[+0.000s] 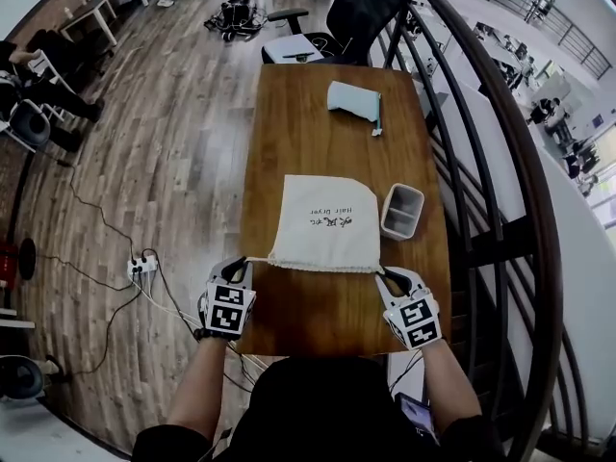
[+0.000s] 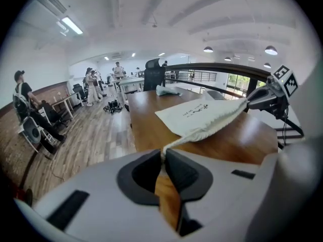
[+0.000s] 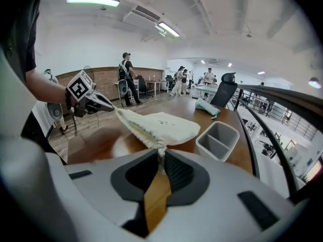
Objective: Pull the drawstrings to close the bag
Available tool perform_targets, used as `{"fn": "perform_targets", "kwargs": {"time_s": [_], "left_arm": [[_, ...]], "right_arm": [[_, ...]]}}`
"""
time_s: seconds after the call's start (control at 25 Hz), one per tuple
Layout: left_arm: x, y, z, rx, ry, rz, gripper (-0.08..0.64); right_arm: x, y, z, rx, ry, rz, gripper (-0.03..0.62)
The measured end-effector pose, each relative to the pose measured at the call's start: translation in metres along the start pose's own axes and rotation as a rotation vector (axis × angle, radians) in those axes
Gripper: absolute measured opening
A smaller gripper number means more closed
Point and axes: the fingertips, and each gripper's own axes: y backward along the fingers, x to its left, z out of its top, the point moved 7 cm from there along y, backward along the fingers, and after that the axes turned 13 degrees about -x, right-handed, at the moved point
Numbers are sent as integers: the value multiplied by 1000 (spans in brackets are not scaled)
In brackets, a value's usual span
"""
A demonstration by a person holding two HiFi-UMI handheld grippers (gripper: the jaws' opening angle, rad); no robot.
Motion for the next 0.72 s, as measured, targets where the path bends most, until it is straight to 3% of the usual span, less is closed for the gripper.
{"fn": "perform_targets", "kwargs": {"time_s": [0.16,0.28,0.48,0.72], "left_arm": [[6,12,7,-26,32,24,37],[4,19,15,-44,35,37,37],[9,30,20,-75,66,89,37],[7,35,24,-84,32,84,37]], "right_arm": [[0,13,4,-24,-18,-1,37],[2,22,7,-18,25,-6,37],[-14,33,2,3,23,-100,35],[-16,40,4,6,47,-153,35]]}}
